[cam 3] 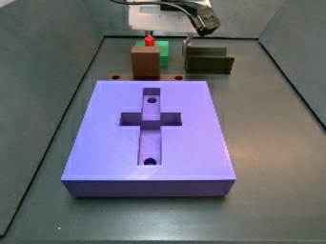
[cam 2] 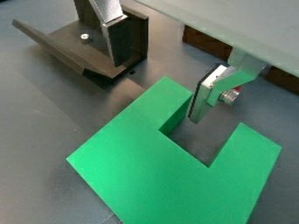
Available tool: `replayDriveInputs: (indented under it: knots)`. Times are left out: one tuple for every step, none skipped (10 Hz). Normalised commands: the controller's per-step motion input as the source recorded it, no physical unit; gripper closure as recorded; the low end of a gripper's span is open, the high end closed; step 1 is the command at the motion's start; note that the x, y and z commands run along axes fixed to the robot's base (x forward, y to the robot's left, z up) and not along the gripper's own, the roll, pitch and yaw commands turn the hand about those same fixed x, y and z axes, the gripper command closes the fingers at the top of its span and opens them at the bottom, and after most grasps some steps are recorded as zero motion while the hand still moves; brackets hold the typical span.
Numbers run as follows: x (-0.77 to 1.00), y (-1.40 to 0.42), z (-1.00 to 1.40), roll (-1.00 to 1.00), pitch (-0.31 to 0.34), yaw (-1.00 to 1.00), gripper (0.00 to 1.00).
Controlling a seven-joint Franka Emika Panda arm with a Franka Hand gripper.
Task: Pick up the green object. Move up. Place the green object on the fixture. Regrasp the green object. Move to above the board. Insert the green object.
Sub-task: Pick up the green object.
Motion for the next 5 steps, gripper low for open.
replayDriveInputs:
  knots:
    - [0.03,0.0,-0.21,0.01,0.043,-0.04,0.0]
    - [0.01,0.0,-0.17,0.01,0.04,-0.03,0.0]
    - [0.0,0.0,-0.19,0.05,0.021,-0.01,0.0]
    - [0.0,0.0,-0.2,0.06,0.026,0.0,0.0]
    - [0.0,0.0,-0.15,0.05,0.031,0.0,0.0]
